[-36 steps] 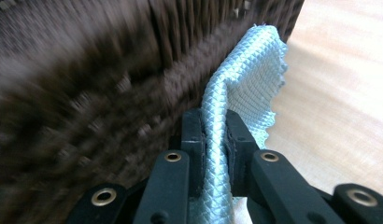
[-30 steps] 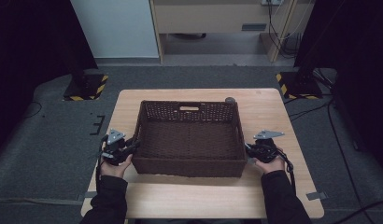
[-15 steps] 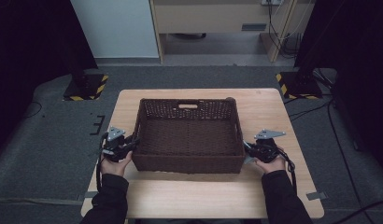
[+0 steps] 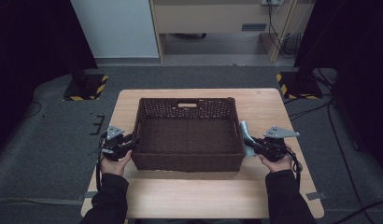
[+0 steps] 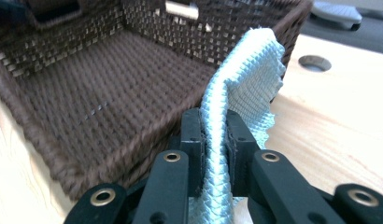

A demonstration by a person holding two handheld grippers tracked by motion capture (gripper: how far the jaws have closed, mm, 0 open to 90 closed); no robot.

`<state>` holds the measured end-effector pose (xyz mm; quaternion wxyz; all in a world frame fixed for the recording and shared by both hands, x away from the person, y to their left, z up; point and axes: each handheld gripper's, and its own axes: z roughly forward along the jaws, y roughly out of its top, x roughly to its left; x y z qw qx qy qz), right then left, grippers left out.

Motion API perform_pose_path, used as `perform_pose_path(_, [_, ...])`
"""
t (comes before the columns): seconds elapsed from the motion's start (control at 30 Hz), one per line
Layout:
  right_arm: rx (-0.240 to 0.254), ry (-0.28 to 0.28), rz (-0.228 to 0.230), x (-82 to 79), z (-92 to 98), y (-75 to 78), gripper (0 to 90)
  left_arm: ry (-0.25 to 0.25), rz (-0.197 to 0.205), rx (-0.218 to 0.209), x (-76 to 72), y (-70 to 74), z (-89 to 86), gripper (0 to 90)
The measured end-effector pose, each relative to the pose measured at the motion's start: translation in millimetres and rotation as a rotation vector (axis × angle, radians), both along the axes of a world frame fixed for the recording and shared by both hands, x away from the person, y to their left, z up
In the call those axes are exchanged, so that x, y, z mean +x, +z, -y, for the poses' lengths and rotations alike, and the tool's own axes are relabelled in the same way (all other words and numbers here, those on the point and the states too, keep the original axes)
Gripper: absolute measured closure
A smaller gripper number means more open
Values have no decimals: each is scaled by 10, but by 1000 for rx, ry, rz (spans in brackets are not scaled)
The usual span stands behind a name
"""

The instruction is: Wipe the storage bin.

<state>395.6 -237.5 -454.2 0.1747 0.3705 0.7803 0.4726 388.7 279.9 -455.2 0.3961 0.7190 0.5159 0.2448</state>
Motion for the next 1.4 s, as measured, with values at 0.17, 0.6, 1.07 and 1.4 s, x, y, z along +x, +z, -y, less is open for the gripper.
perform_pose_path(0.17, [-83, 15, -82, 60, -78, -235, 812, 4, -2, 0, 0, 1, 0, 606])
perform_pose_path(0.6, [47, -10, -16, -2, 59, -74, 812, 10, -7, 2, 32, 7, -14, 636])
perform_pose_path(1.07, [-153, 50, -191, 82, -147, -487, 813, 20, -13, -9, 47, 6, -45, 635])
perform_pose_path(1.4, [28, 60, -6, -26, -69, -82, 813, 32, -10, 2, 53, 7, -81, 628])
